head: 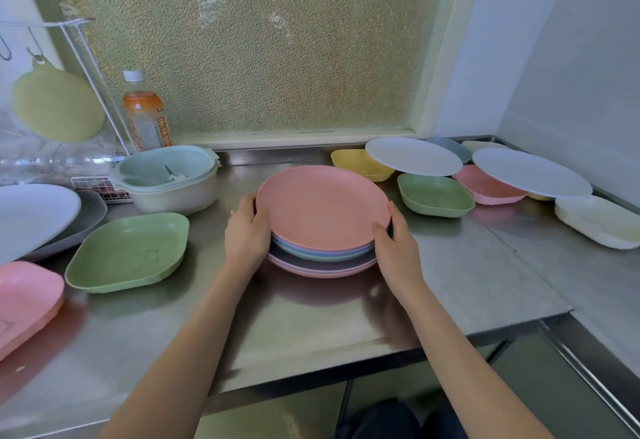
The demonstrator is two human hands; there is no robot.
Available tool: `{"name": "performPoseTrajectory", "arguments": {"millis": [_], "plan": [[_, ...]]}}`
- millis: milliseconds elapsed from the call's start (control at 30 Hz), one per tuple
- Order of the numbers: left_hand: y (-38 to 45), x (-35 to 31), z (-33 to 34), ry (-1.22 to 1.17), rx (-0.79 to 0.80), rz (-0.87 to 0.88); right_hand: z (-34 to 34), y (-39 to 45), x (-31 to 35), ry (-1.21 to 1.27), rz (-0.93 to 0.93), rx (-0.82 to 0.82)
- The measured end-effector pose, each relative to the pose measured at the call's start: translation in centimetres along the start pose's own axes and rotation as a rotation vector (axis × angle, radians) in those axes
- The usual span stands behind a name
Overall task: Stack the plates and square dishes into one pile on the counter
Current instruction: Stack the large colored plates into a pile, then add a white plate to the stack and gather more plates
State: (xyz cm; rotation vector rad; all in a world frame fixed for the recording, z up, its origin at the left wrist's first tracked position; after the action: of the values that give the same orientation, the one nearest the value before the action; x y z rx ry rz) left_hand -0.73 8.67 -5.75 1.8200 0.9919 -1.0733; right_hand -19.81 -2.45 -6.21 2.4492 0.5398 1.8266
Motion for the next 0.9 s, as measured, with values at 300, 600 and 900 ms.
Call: {"name": "performPoseTrajectory", "arguments": {"millis": [300, 600, 900], "plan": [[0.0, 0.3, 2.5, -0.159, -0.074, 0.017, -5.5, 7.4, -3.5, -0.457, -0.050, -0.134], [0.0, 0.6, 2.4, -0.146, -0.095, 0.039, -5.3, 9.4, -4.9, -0.787, -0.206, -0.121], [-0.1, 0.4, 2.3, -0.167, -0.091, 0.038, -3.7, 13.0, -1.9, -0.795, -0.275, -0.286]]}}
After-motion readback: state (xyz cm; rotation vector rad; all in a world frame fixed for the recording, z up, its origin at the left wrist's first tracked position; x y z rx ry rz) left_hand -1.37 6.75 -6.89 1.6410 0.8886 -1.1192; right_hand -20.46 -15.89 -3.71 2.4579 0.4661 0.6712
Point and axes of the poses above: each hand's wrist, its own y-axis towards the middle knuckle, its own z-axis out of the palm, x = y × z, the point moved 1 cm from there along y, towards the middle knuckle, and after that the axes turned 8 degrees about -x, right-handed, at the moved point
